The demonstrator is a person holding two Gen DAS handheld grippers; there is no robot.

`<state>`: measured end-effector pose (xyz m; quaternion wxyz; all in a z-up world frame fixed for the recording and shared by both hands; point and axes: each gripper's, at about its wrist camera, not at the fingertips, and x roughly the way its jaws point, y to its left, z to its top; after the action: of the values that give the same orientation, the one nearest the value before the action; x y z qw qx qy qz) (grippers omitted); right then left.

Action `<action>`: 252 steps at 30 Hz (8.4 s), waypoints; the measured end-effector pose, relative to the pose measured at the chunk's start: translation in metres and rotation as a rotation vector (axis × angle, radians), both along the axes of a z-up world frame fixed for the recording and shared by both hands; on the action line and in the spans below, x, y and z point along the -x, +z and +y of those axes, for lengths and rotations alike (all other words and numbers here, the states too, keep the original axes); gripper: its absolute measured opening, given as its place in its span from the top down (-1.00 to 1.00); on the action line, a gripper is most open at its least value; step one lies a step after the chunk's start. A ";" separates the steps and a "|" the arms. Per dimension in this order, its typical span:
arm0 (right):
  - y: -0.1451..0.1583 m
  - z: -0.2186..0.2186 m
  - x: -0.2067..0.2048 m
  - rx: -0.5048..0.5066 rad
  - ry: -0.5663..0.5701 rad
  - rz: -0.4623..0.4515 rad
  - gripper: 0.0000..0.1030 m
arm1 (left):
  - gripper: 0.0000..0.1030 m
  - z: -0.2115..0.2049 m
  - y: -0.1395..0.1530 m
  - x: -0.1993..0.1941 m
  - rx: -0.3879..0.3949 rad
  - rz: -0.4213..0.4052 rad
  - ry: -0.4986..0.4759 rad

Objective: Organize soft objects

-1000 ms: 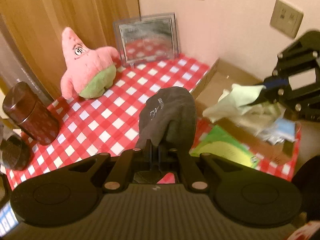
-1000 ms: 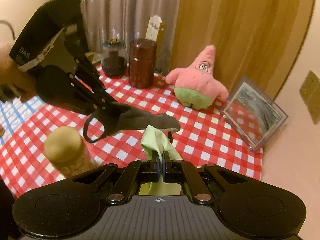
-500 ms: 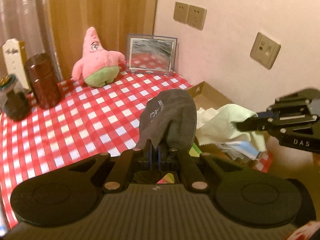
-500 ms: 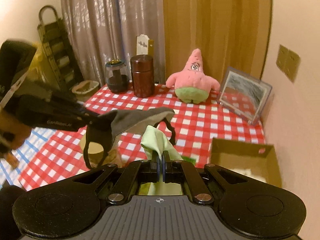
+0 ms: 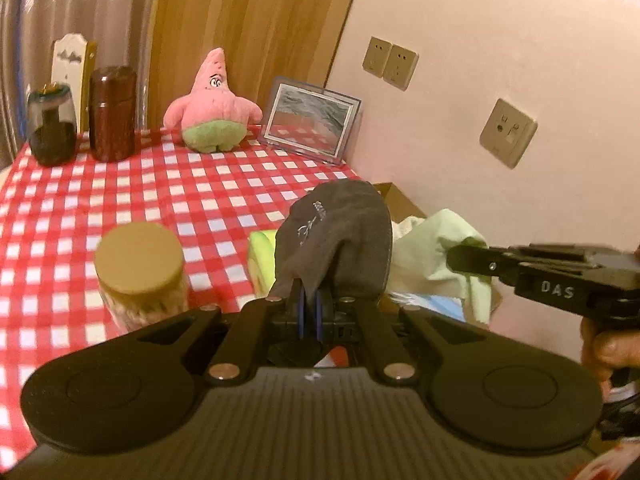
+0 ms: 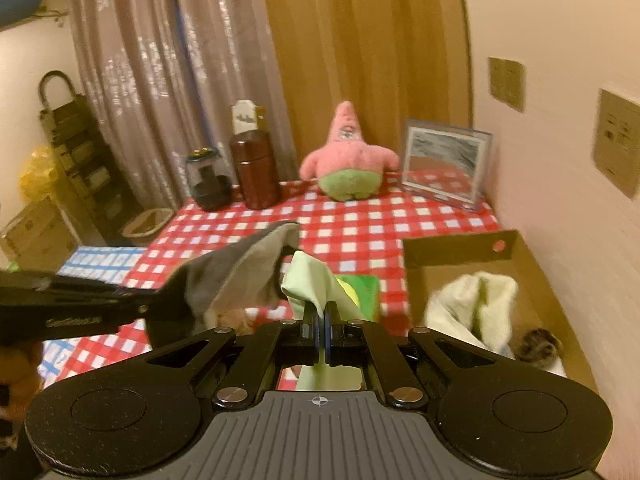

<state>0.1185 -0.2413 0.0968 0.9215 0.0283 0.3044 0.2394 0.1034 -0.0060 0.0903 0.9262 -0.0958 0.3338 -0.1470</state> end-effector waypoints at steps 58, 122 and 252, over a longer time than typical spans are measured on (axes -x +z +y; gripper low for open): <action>-0.060 -0.137 -0.008 0.097 -0.165 0.119 0.95 | 0.92 -0.158 -0.053 -0.069 0.091 0.101 -0.128; -0.144 -0.121 -0.154 0.194 -0.091 0.264 0.73 | -0.19 -0.186 -0.110 -0.186 -0.045 0.122 -0.095; -0.060 -0.085 0.139 0.136 -0.207 0.080 -0.34 | -0.96 -0.095 -0.057 0.129 -0.146 0.052 0.140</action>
<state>-0.0202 -0.3265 0.0372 0.9282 0.0068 0.3521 0.1203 -0.0255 -0.1014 0.0329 0.9297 -0.0549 0.3601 -0.0546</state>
